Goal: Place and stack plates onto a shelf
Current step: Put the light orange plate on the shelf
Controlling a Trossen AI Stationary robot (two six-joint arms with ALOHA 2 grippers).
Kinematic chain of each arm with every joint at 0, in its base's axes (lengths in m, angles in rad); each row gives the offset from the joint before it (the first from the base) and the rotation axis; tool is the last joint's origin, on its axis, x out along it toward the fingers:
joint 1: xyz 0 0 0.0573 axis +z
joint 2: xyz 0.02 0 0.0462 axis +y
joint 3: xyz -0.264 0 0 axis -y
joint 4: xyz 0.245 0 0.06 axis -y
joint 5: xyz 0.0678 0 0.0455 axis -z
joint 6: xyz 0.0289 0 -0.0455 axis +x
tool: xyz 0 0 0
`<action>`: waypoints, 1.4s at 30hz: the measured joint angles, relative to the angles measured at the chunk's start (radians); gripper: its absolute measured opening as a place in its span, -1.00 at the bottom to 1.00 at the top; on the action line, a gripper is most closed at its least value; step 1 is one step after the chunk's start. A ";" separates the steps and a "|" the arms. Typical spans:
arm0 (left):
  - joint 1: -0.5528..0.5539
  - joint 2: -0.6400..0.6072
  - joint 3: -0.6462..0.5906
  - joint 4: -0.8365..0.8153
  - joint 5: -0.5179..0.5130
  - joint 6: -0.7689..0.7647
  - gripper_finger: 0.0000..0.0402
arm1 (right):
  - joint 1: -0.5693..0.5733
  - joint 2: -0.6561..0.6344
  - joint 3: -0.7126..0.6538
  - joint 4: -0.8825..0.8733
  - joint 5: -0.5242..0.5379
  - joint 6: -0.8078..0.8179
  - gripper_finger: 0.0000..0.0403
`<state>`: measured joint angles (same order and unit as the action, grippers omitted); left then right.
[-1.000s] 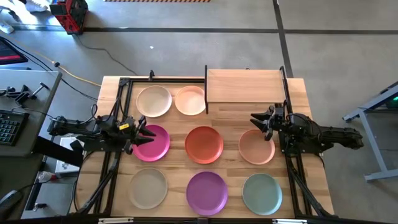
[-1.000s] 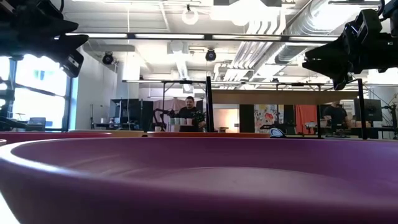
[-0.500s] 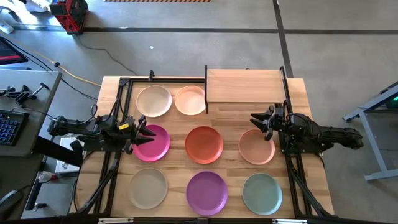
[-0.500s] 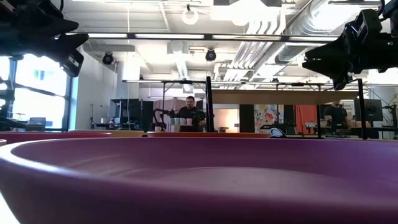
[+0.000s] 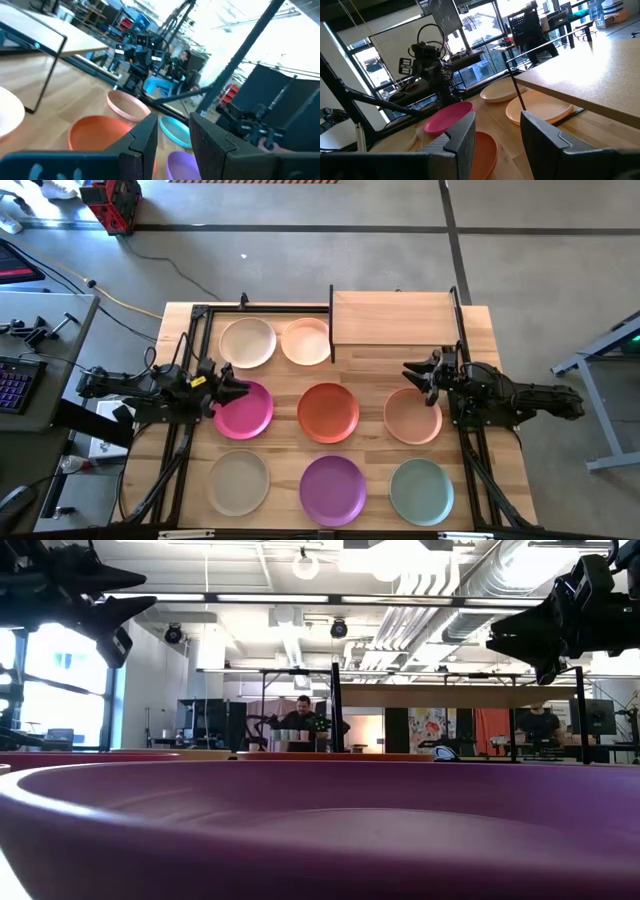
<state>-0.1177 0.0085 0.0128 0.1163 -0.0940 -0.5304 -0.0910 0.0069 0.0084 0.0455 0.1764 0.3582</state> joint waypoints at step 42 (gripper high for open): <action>0.000 0.000 0.000 0.106 -0.341 -0.276 -0.50 | 0.000 -0.001 0.048 0.174 0.013 0.000 -0.31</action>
<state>-0.1177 0.0086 0.0128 0.2222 -0.4348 -0.8069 -0.0910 0.0064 0.0562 0.2200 0.1894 0.3580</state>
